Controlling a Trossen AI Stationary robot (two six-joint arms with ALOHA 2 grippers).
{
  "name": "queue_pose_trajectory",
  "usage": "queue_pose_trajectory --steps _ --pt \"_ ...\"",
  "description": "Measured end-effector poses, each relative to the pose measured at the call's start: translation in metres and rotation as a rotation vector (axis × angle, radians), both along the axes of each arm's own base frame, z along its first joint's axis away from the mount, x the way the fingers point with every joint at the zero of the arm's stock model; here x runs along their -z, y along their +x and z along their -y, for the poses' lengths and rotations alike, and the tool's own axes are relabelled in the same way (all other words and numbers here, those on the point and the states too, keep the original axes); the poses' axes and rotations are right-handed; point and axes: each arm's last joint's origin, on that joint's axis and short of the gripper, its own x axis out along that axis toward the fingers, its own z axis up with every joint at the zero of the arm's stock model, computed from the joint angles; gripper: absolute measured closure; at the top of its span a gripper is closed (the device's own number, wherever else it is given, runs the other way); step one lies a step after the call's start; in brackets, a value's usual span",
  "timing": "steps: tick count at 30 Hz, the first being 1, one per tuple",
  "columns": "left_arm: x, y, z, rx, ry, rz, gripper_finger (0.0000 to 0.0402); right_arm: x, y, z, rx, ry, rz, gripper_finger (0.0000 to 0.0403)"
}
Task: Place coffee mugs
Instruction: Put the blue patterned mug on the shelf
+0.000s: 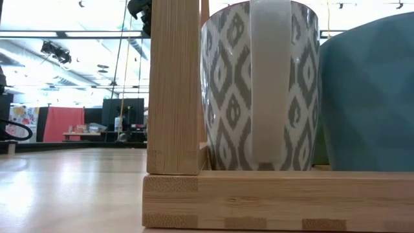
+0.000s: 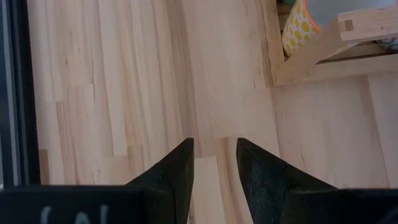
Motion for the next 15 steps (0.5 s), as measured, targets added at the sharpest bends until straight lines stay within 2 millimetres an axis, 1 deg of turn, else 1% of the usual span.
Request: queue_pose_trajectory --steps 5,10,15 --pt "0.000 0.000 0.000 -0.001 0.000 0.001 0.0274 0.001 0.002 -0.002 -0.013 -0.003 0.006 0.0368" --pt "0.000 0.000 0.000 -0.001 0.000 0.001 0.0274 0.011 0.006 -0.009 -0.057 -0.022 -0.021 0.0368" --pt "0.000 0.000 0.000 -0.001 0.000 0.001 0.0273 0.020 0.008 -0.015 -0.064 -0.009 -0.105 0.0368"
